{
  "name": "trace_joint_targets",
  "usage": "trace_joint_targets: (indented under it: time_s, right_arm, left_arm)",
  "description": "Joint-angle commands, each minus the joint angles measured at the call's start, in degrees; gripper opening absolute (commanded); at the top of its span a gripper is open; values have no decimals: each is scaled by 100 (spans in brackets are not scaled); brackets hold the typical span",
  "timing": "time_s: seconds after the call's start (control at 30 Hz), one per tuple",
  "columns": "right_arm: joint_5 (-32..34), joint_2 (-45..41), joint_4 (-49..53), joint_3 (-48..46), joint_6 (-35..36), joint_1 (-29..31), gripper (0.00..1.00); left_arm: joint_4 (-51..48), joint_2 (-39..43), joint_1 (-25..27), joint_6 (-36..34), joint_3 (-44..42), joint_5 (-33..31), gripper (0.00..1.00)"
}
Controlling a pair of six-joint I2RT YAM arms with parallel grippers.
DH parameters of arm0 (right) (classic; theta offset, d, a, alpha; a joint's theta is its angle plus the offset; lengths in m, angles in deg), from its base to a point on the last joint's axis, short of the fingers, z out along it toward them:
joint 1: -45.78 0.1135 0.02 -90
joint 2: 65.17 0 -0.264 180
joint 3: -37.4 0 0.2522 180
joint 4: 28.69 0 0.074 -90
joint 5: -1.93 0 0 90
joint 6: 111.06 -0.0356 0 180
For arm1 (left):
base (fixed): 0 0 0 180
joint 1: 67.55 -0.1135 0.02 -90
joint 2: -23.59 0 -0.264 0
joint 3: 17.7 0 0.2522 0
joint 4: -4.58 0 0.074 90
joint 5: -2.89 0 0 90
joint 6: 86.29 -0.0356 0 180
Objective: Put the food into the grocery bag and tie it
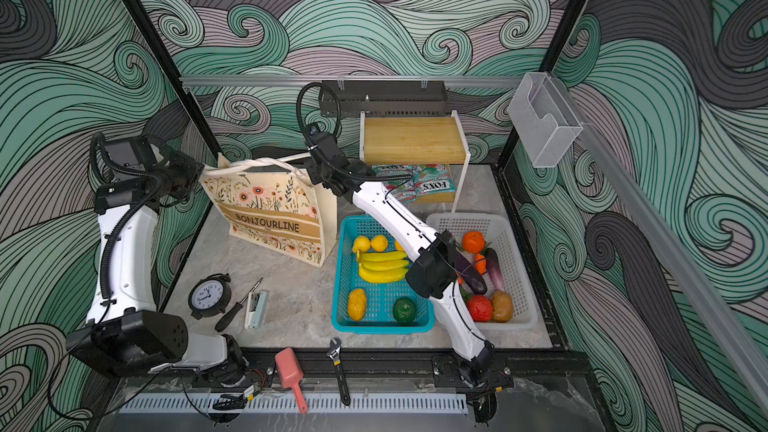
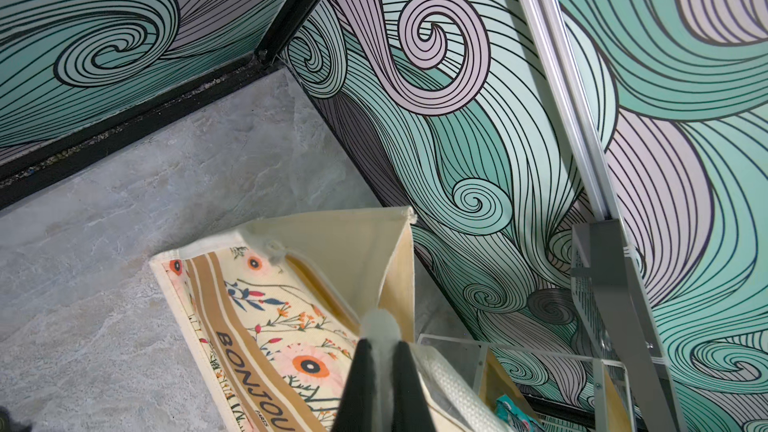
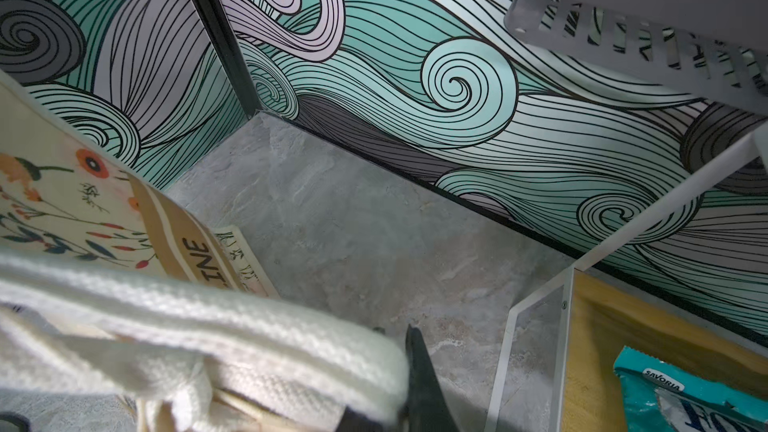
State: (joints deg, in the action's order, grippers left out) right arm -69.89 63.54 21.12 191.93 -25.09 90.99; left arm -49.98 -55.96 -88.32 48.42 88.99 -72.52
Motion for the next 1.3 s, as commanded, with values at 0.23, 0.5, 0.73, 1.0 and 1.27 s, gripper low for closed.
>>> trace_joint_targets:
  time_s: [0.23, 0.5, 0.73, 1.0, 1.27]
  right_arm:
    - [-4, 394, 715, 1057, -568, -773, 0]
    - [-2050, 32, -271, 526, -1678, -812, 0]
    - [-2016, -11, -338, 771, -1735, -830, 0]
    - [-843, -150, 97, 512, -1362, -981, 0]
    - [-1571, 214, 98, 813, -855, -881, 0]
  left_arm:
    - [822, 449, -510, 267, -697, -881, 0]
    - [1391, 1021, -506, 517, -2026, -580, 0]
    - [1346, 907, -485, 522, -2322, -410, 0]
    - [1045, 1031, -660, 337, -2209, -953, 0]
    - [1277, 739, -513, 495, -2308, -215, 3]
